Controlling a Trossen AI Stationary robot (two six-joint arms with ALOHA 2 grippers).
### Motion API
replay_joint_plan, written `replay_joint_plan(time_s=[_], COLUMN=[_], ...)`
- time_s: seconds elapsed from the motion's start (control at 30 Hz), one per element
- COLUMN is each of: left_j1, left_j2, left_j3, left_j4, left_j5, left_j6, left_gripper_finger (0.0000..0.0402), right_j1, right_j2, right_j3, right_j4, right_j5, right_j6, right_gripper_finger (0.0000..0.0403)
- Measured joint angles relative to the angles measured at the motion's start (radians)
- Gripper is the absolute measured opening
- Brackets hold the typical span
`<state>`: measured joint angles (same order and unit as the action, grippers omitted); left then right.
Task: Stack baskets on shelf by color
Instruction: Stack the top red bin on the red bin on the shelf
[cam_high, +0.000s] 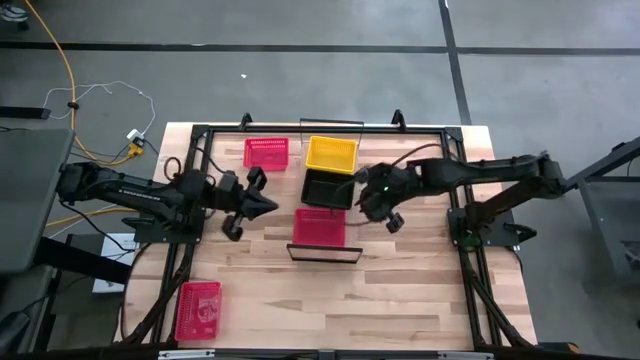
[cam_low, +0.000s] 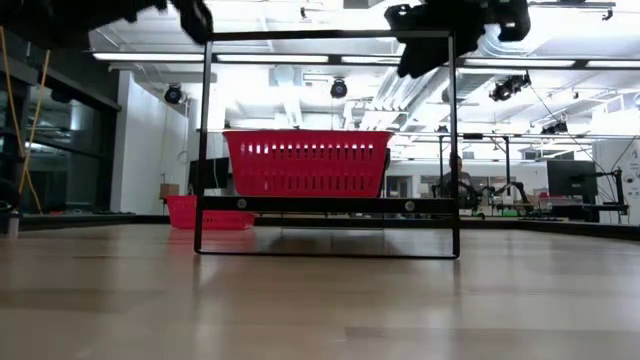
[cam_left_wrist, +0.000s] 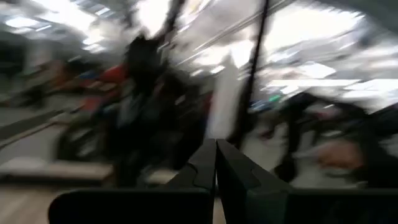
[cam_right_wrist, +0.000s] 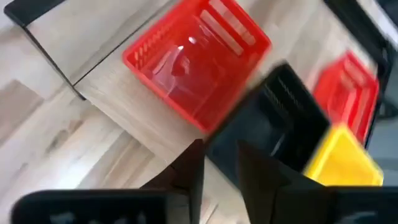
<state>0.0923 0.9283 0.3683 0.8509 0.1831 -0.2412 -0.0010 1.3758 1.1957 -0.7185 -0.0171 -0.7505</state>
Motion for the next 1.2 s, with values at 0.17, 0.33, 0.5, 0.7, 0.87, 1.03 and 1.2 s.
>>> replay_joint_plan(time_s=[0.17, 0.33, 0.5, 0.7, 0.87, 1.03, 1.2], left_j1=[0.03, 0.084, 0.104, 0.102, 0.123, 0.18, 0.302], left_j2=[0.0, 0.0, 0.0, 0.001, 0.001, 0.0, 0.003], left_j3=[0.0, 0.0, -0.02, -0.166, -0.255, -0.218, -0.019], left_j4=[-0.218, -0.364, -0.482, -0.373, -0.246, -0.261, -0.657], left_j5=[-0.156, -0.173, -0.16, -0.153, -0.262, -0.355, -0.501], left_j6=[0.076, 0.118, 0.132, 0.108, 0.098, 0.067, 0.013], left_gripper_finger=[0.0001, 0.0, 0.0, 0.0, 0.0, 0.0, 0.0], right_j1=[-0.064, -0.111, -0.117, -0.115, -0.094, -0.088, -0.088], right_j2=[-0.048, -0.055, -0.076, -0.201, -0.316, -0.371, -0.377], right_j3=[0.0, 0.001, -0.06, -0.356, -0.539, -0.6, -0.602], right_j4=[-0.067, -0.157, -0.103, 0.152, 0.453, 0.628, 0.635], right_j5=[-0.076, -0.1, -0.1, -0.098, -0.053, -0.028, -0.027], right_j6=[0.185, 0.309, 0.374, 0.508, 0.635, 0.699, 0.701], right_gripper_finger=[0.0025, 0.0007, 0.0001, 0.0, 0.0, 0.0, 0.0])
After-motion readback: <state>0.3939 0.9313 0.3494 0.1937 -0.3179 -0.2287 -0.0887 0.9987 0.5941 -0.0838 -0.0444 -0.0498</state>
